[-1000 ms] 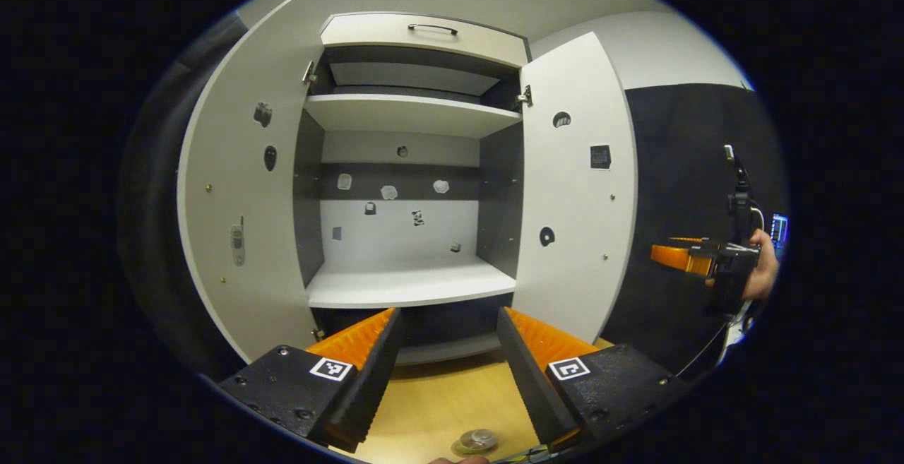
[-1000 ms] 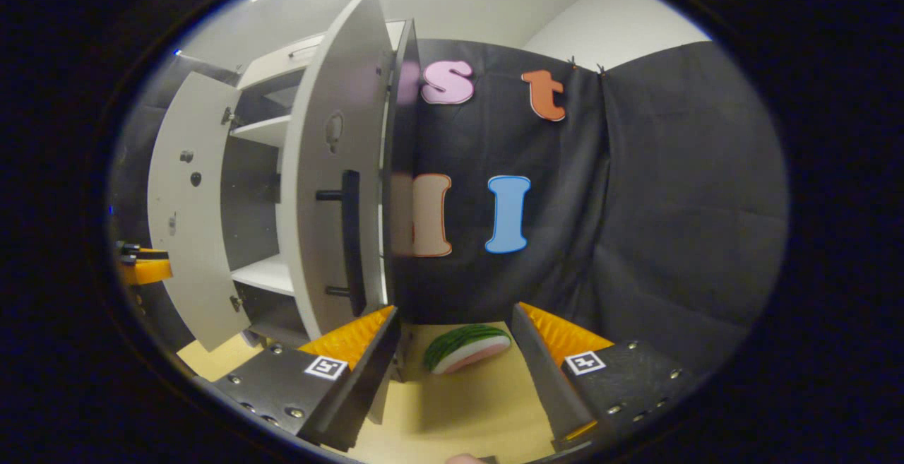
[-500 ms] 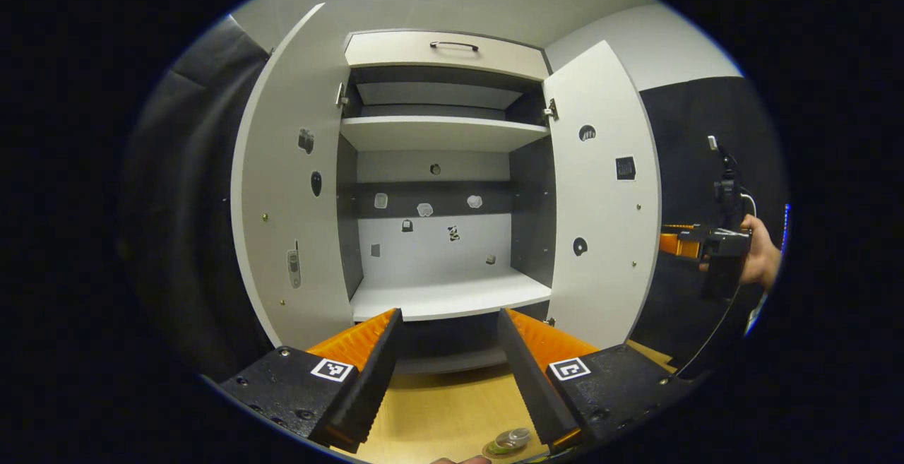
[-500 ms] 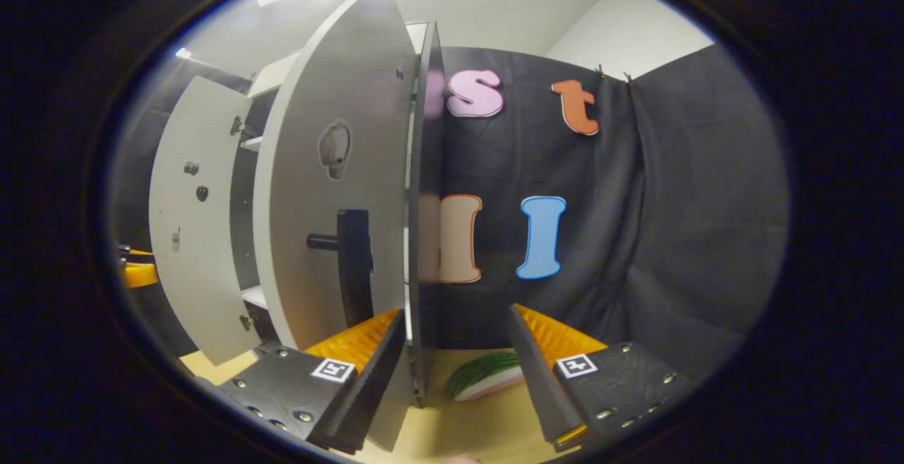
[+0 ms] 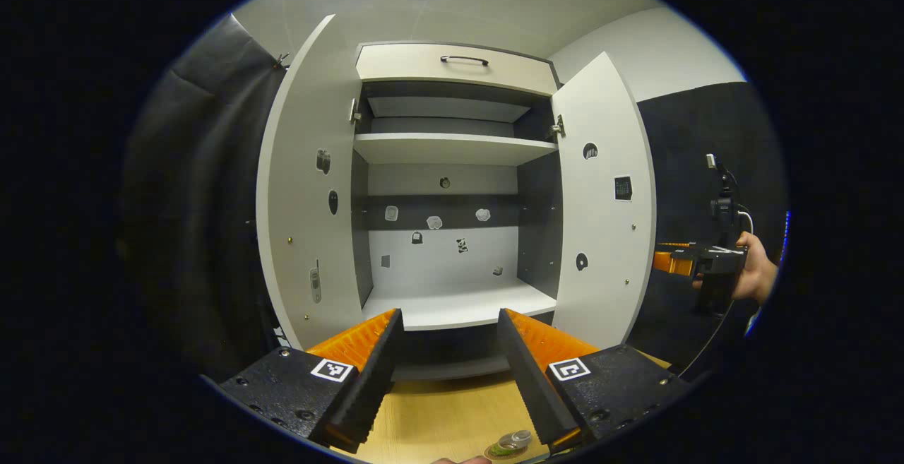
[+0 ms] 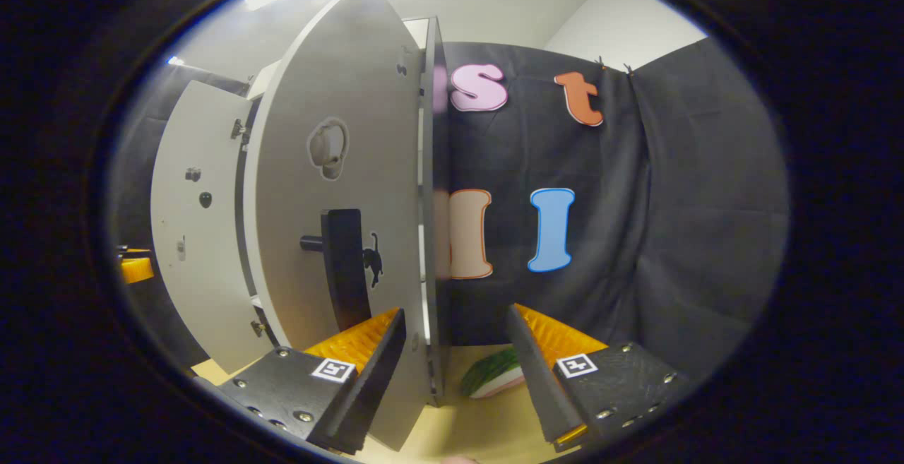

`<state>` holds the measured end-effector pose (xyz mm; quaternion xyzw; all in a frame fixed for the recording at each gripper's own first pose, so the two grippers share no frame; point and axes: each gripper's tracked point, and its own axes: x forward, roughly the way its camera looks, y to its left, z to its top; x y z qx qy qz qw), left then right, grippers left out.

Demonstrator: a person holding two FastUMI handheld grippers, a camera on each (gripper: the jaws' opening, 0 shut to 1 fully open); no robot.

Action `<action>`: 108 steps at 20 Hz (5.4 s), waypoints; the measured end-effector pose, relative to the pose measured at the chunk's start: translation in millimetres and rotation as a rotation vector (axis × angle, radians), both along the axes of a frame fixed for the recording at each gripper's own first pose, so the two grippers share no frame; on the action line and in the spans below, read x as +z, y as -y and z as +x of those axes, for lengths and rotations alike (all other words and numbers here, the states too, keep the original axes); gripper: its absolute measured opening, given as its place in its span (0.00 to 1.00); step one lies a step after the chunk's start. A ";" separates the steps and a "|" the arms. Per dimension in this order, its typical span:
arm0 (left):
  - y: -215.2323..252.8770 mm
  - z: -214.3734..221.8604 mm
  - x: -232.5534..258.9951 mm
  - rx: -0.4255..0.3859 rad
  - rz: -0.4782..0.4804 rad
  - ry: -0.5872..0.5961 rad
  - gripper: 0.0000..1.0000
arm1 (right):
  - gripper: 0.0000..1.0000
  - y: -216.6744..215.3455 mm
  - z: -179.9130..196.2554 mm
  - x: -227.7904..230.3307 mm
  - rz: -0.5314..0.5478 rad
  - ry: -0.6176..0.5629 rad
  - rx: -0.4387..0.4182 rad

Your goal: Grasp the bottle in the cabinet with the left hand and place it on the coaster, then close the right door with the right hand and the left door with the left hand.

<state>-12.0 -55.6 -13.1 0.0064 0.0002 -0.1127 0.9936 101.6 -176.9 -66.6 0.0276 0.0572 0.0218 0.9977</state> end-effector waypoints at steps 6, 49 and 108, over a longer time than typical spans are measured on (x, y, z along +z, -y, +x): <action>-34.7 -11.5 -1.9 0.052 0.002 -0.001 0.86 | 0.88 -41.0 11.3 -2.1 0.009 -0.007 0.039; -245.9 94.8 23.5 0.091 -0.011 0.056 0.90 | 0.94 -183.8 -25.6 1.5 -0.033 0.027 0.009; -104.8 68.0 1.7 0.185 -0.007 0.013 0.96 | 0.94 -153.5 -66.2 41.1 0.044 0.130 -0.015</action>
